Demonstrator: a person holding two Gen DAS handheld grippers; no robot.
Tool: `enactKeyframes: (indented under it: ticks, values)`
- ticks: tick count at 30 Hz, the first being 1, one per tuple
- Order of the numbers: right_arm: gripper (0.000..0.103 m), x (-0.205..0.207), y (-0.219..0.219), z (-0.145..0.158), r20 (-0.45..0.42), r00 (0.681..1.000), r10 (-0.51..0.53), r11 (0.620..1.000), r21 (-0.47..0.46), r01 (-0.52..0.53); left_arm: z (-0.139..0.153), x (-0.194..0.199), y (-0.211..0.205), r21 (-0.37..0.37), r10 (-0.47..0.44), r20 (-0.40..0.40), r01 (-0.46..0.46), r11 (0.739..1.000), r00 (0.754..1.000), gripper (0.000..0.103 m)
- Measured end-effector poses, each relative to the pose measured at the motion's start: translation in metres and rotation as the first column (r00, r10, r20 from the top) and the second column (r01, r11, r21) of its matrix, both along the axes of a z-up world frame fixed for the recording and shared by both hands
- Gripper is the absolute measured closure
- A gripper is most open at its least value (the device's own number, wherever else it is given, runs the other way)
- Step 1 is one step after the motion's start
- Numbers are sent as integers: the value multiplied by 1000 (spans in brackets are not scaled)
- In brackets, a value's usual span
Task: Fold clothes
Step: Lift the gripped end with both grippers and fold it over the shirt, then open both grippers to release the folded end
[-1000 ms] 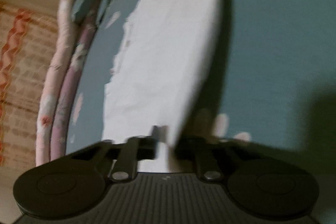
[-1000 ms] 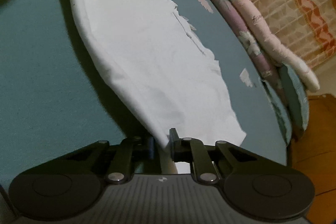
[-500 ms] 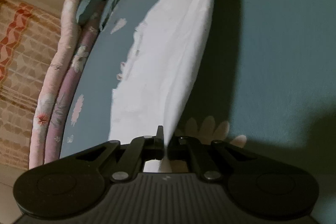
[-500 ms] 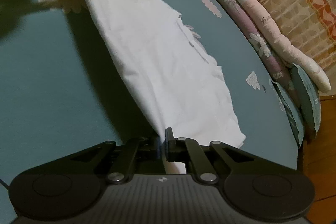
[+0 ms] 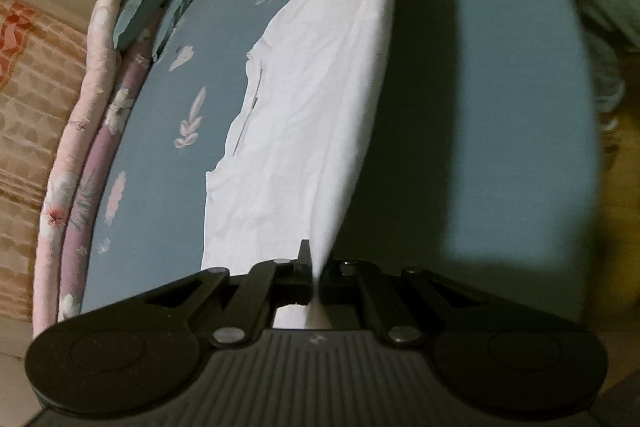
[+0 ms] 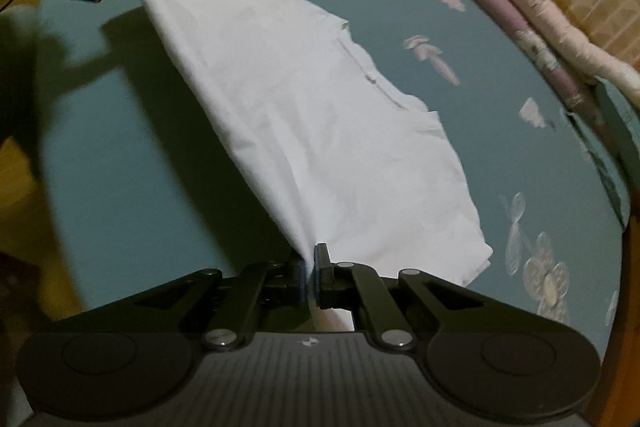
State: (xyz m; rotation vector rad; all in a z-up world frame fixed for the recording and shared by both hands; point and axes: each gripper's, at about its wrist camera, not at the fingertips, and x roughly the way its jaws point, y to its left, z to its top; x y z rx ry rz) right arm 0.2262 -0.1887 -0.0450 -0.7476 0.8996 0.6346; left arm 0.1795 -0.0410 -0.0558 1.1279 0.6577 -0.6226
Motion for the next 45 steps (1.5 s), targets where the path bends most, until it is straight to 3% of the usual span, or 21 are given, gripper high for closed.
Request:
enactKeyframes:
  ticks: [7,13,16,18,21,24,27,31,33,36,40,43,45]
  values:
    - [98,-47,2,0,-50,999,-1,1000,10,1,-2,-50,6,-11,-7,-27,7,1000,1000,103]
    - [97,-58,-1,-10,-93,996,-16,1000,24,18,-14,-57,7,-20,14,-76,-15,1000,997,102]
    - [91,-52,-1,-21,-143,989,-39,998,33,45,-15,-55,8,-33,49,-121,-54,998,991,93]
    - [81,-55,-2,-23,-162,986,-37,998,38,44,-10,-58,10,-31,33,-157,-38,999,987,91]
    - [80,-73,-5,-12,-175,985,-15,998,50,24,5,-68,16,-33,24,-210,-32,999,977,90]
    - [79,-80,-14,10,-148,989,-18,994,101,33,24,-68,25,-74,48,-207,-65,995,977,85]
    - [79,-73,-22,24,-127,987,-97,974,193,121,33,-46,34,-178,148,-223,-190,965,963,69]
    - [79,-51,-28,7,-181,961,-210,933,257,252,17,-15,45,-300,238,-375,-360,884,896,69]
    - [79,-46,-31,-9,-223,944,-245,918,259,300,3,-13,48,-300,242,-427,-389,871,871,68]
    - [79,-52,-38,-30,-262,924,-280,909,238,343,-20,-17,51,-234,281,-449,-416,879,848,68]
    - [79,-60,-54,-43,-266,902,-341,897,197,397,-23,-18,64,-186,333,-477,-463,866,814,58]
    - [75,-60,-59,-36,-255,898,-358,881,227,415,-2,-14,65,-207,315,-441,-438,875,840,58]
    - [66,-54,-56,-32,-243,899,-364,866,267,422,10,-1,68,-245,331,-415,-454,856,847,51]
